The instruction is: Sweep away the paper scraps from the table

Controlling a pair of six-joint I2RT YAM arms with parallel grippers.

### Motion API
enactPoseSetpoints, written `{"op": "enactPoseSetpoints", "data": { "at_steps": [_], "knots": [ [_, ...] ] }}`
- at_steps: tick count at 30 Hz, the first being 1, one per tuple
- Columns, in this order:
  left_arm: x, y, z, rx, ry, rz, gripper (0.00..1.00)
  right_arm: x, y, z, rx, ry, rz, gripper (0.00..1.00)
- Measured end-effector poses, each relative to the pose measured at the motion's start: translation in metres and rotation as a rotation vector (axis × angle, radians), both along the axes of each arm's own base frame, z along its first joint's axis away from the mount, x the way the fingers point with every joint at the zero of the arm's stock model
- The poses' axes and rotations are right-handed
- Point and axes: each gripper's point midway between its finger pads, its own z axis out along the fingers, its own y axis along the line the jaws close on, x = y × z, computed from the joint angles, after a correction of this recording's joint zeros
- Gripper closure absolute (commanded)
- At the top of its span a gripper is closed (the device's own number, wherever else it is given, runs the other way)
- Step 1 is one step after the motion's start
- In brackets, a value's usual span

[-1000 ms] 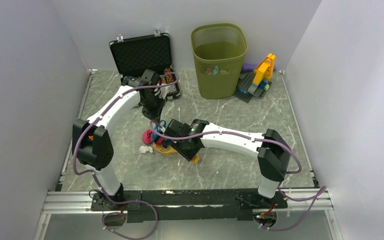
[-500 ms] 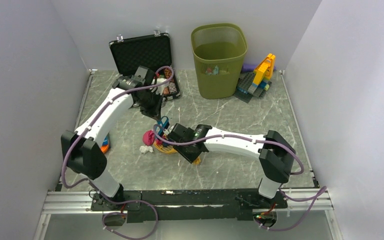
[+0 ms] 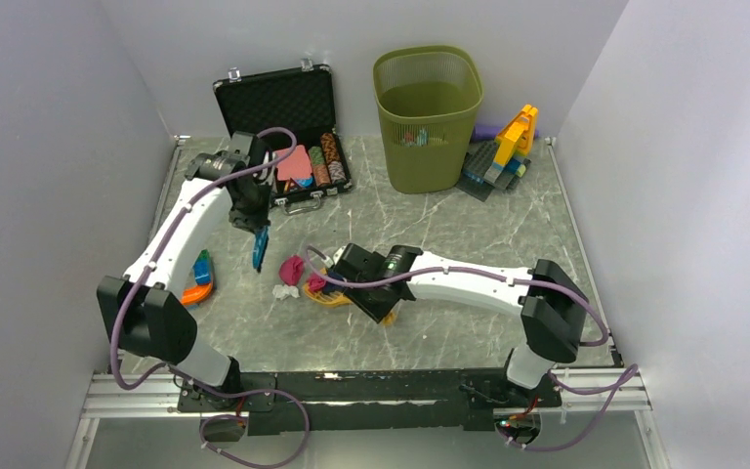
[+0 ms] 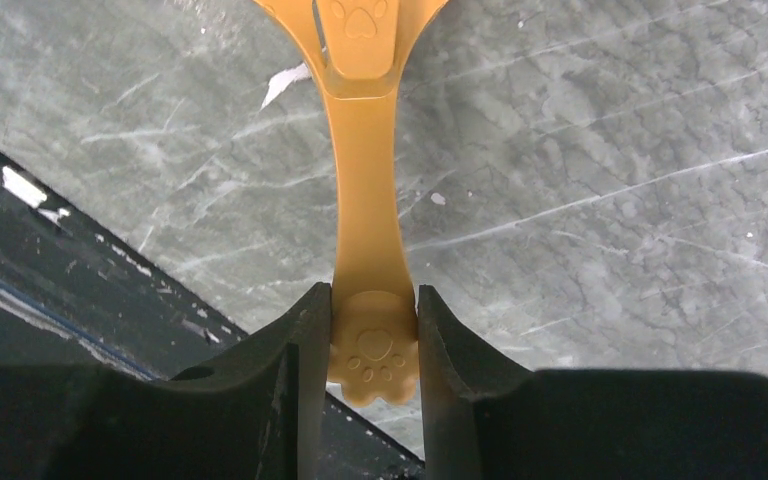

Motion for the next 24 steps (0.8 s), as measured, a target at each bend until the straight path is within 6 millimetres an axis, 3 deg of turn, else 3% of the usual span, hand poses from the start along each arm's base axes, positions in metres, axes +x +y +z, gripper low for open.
{"op": "enactPoseSetpoints", "data": {
  "at_steps": [5,9,17,24],
  "knots": [
    [-0.017,0.012,-0.036,0.057,0.107,0.044,1.0,-0.013,-0.007,0.004,-0.019,0.033,0.041,1.0],
    [-0.023,0.015,-0.05,0.063,0.138,0.042,1.0,-0.024,-0.011,0.011,-0.033,0.063,0.066,1.0],
    [-0.008,0.022,-0.061,0.132,0.167,0.004,1.0,-0.043,-0.002,0.029,-0.056,0.075,0.132,1.0],
    [0.0,0.013,-0.08,0.105,0.207,-0.045,1.0,-0.043,0.012,0.018,-0.113,0.085,0.15,1.0]
  ]
}}
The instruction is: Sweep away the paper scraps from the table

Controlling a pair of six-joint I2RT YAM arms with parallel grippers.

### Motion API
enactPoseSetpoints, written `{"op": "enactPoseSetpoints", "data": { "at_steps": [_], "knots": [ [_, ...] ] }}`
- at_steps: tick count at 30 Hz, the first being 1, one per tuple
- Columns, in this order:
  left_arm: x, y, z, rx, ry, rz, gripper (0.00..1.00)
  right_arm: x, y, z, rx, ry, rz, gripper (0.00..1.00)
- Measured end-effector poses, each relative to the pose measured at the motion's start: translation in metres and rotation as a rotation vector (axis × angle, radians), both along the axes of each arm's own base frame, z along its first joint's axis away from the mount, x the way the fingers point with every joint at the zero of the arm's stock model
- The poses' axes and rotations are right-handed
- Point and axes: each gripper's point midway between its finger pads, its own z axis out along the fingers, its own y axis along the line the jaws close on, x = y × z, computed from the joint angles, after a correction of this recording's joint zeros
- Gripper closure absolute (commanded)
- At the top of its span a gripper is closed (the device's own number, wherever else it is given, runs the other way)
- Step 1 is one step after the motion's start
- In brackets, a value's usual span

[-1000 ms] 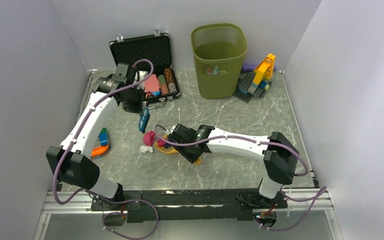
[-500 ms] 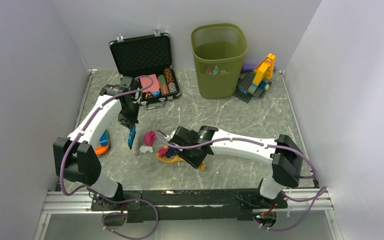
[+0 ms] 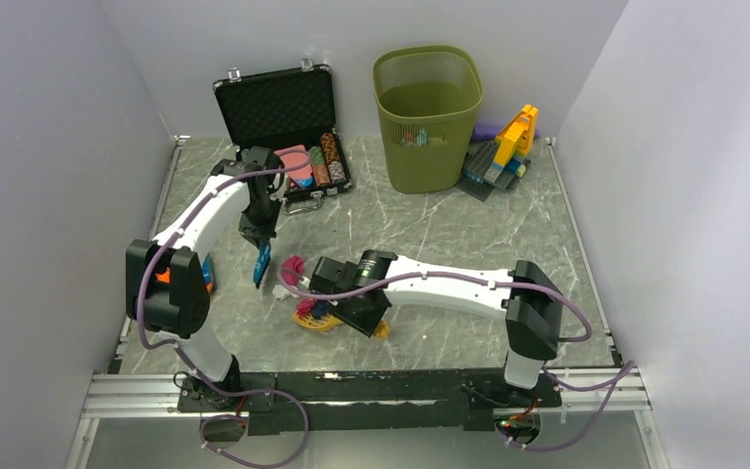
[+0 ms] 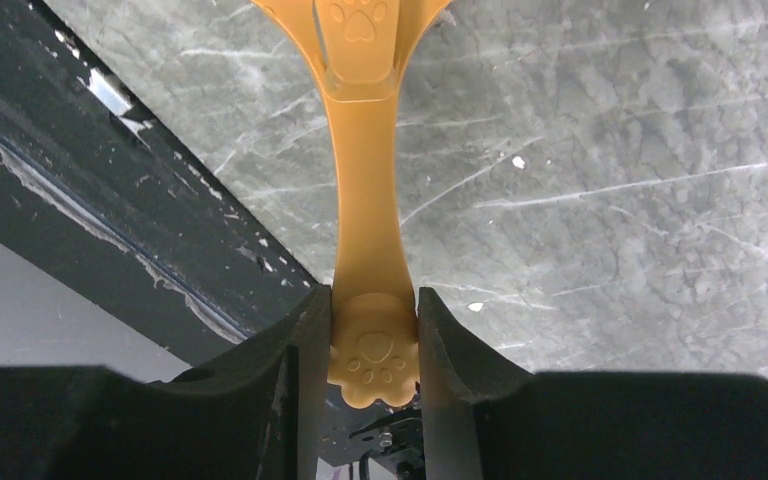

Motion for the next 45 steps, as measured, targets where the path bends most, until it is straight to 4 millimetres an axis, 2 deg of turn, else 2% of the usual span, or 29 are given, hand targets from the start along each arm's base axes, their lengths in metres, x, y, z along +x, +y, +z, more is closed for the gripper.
{"op": "enactPoseSetpoints", "data": {
  "at_steps": [7,14,22,27,30,33,37,41,45],
  "knots": [
    [0.008,-0.019,-0.016,-0.086,0.033,-0.046,1.0,0.016,0.022,-0.002,-0.003,-0.002,-0.01,1.0],
    [0.002,-0.032,-0.019,-0.155,0.052,-0.093,1.0,0.037,0.023,-0.007,-0.012,0.001,-0.046,1.0],
    [-0.012,-0.065,-0.014,-0.205,0.058,-0.204,1.0,0.048,0.024,-0.014,-0.028,0.0,-0.044,1.0],
    [-0.02,-0.075,-0.003,-0.221,0.034,-0.242,1.0,0.053,0.023,-0.018,-0.037,-0.007,-0.051,1.0],
    [-0.026,-0.077,0.012,-0.236,0.004,-0.252,1.0,0.057,0.024,-0.024,-0.023,-0.024,-0.048,1.0],
    [-0.029,-0.078,0.023,-0.246,-0.026,-0.252,1.0,0.055,0.016,-0.037,-0.027,-0.041,-0.043,1.0],
    [-0.032,-0.075,0.029,-0.24,-0.038,-0.24,1.0,0.053,0.006,-0.047,-0.02,-0.084,-0.04,1.0],
    [-0.032,-0.069,0.028,-0.207,-0.035,-0.21,1.0,0.053,0.002,-0.044,0.031,-0.128,-0.044,1.0],
    [-0.033,-0.064,0.027,-0.186,-0.032,-0.185,1.0,0.053,0.003,-0.029,0.113,-0.175,-0.047,1.0]
  ]
}}
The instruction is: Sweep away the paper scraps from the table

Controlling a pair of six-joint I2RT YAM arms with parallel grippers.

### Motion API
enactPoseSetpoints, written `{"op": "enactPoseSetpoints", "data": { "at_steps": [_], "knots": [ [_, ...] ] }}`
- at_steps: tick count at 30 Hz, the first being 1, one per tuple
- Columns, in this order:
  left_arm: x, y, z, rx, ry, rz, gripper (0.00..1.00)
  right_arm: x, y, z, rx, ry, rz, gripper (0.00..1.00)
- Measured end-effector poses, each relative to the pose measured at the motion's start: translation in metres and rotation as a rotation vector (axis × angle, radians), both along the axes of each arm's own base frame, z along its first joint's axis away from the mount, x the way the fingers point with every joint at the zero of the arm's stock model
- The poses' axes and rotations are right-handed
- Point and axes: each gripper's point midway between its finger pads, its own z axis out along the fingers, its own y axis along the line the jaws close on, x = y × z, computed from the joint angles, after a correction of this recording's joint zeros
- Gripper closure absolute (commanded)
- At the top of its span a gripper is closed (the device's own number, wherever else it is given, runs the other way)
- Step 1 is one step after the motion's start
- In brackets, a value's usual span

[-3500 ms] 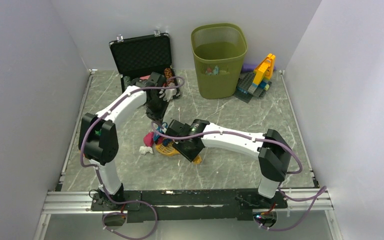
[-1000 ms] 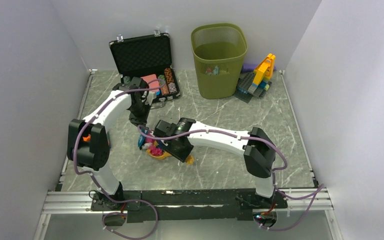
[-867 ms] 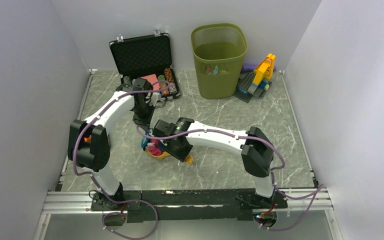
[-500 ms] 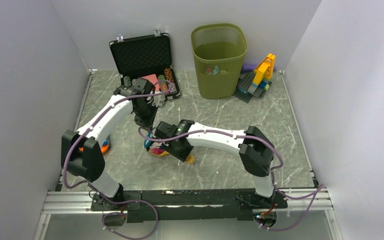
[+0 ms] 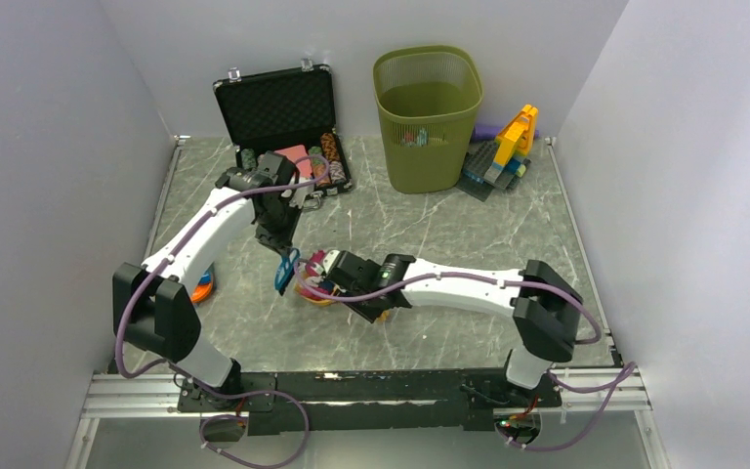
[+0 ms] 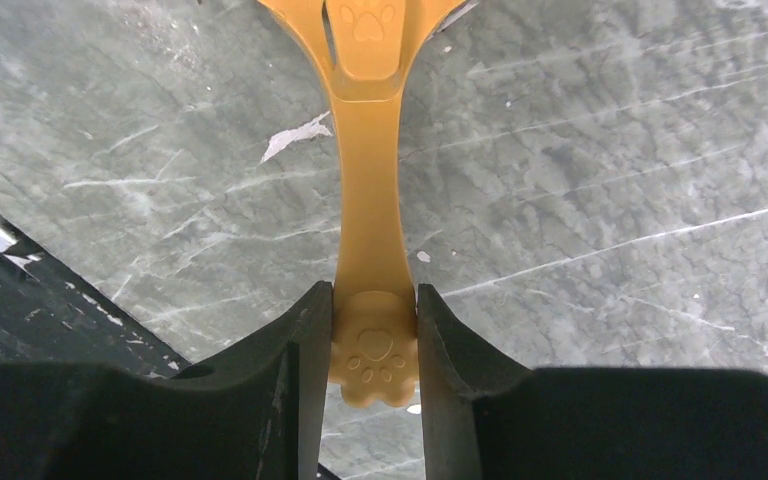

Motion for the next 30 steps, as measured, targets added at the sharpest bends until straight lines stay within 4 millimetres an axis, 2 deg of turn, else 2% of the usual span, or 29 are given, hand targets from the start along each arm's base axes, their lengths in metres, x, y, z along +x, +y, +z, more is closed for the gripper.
{"op": "enactPoseSetpoints", "data": {
  "at_steps": [4,6,11,13,16,22,25,28,29,30],
  "knots": [
    [0.004,0.009,0.01,-0.017,-0.034,0.062,1.0,0.0,0.001,0.011,0.059,-0.038,-0.004,1.0],
    [0.009,0.02,0.024,-0.055,-0.083,0.115,0.99,0.0,0.0,0.013,0.074,-0.047,-0.006,1.0],
    [0.018,0.053,0.074,-0.135,-0.279,0.259,1.0,-0.003,-0.005,0.015,0.096,-0.06,-0.012,1.0],
    [0.016,0.055,0.081,-0.144,-0.302,0.269,1.0,-0.004,-0.007,0.018,0.105,-0.065,-0.016,1.0],
    [0.016,0.055,0.08,-0.154,-0.305,0.277,1.0,-0.003,-0.008,0.029,0.14,-0.088,-0.021,1.0],
    [0.009,0.059,0.059,-0.139,-0.26,0.296,1.0,-0.001,-0.01,0.059,0.234,-0.14,-0.028,1.0],
    [0.007,0.062,0.058,-0.132,-0.264,0.303,1.0,0.0,-0.01,0.077,0.285,-0.17,-0.034,1.0],
    [0.006,0.062,0.06,-0.135,-0.274,0.304,1.0,0.001,-0.011,0.082,0.299,-0.179,-0.036,1.0],
    [0.006,0.062,0.06,-0.135,-0.276,0.304,1.0,0.001,-0.012,0.081,0.297,-0.176,-0.038,0.95],
    [0.006,0.062,0.059,-0.136,-0.277,0.304,1.0,0.0,-0.012,0.079,0.293,-0.173,-0.04,0.77]
  ]
}}
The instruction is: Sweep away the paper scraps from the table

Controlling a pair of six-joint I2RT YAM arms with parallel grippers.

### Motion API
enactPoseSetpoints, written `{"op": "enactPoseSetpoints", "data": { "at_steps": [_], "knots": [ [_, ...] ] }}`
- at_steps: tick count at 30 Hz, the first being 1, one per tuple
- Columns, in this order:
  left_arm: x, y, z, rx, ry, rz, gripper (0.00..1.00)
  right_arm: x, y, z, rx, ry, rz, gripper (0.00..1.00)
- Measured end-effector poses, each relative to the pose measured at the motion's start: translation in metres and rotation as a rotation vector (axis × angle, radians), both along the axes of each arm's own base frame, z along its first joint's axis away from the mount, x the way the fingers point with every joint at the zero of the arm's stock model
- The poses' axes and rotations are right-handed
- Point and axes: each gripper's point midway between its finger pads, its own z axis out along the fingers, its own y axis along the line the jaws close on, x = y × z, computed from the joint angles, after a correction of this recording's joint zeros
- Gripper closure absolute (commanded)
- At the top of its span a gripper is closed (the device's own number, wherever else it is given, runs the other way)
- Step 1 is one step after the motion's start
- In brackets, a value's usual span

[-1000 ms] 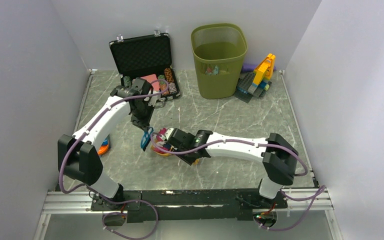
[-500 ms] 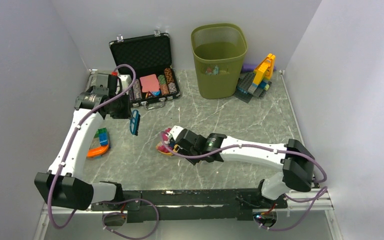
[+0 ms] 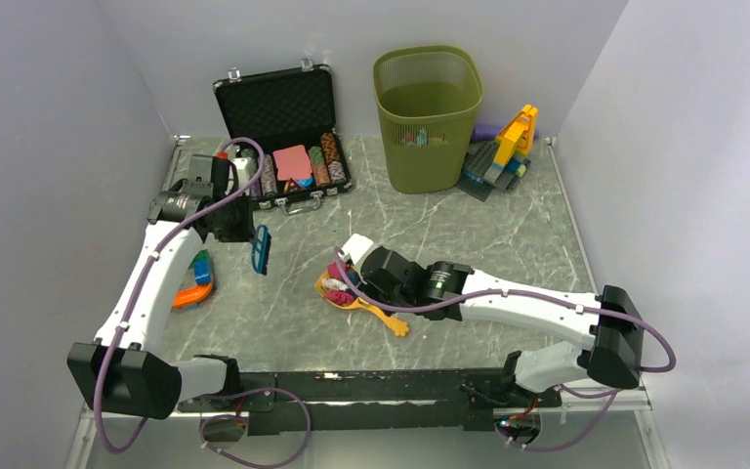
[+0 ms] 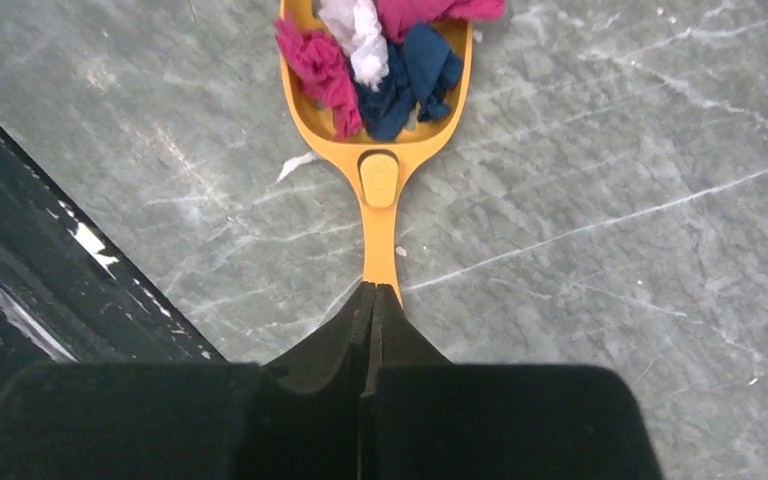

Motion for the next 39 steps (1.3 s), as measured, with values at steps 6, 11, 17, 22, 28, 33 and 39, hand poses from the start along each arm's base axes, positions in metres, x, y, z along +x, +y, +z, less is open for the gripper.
{"op": "enactPoseSetpoints", "data": {
  "at_steps": [6,11,17,22,28,33,39],
  "knots": [
    [-0.003,0.0,-0.009,0.002,0.019,0.0,1.0,-0.008,-0.013,-0.031,-0.037,0.054,-0.04,0.38],
    [-0.002,0.0,-0.009,-0.002,0.009,-0.003,1.0,-0.012,-0.017,-0.051,-0.035,0.081,-0.067,0.41],
    [-0.005,-0.002,-0.013,-0.009,0.016,-0.009,1.0,-0.018,-0.024,-0.081,-0.041,0.114,-0.104,0.3],
    [-0.004,-0.003,-0.012,-0.014,0.012,-0.013,1.0,-0.016,-0.023,-0.09,-0.045,0.114,-0.112,0.33],
    [-0.002,-0.004,-0.012,-0.021,0.003,-0.016,1.0,-0.009,-0.02,-0.106,-0.077,0.11,-0.127,0.35],
    [-0.004,-0.006,-0.015,-0.03,0.001,-0.022,1.0,0.001,-0.021,-0.115,-0.074,0.127,-0.153,0.42],
    [-0.004,-0.008,-0.012,-0.041,-0.023,-0.028,1.0,0.013,-0.017,-0.116,-0.031,0.146,-0.171,0.46]
  ]
}}
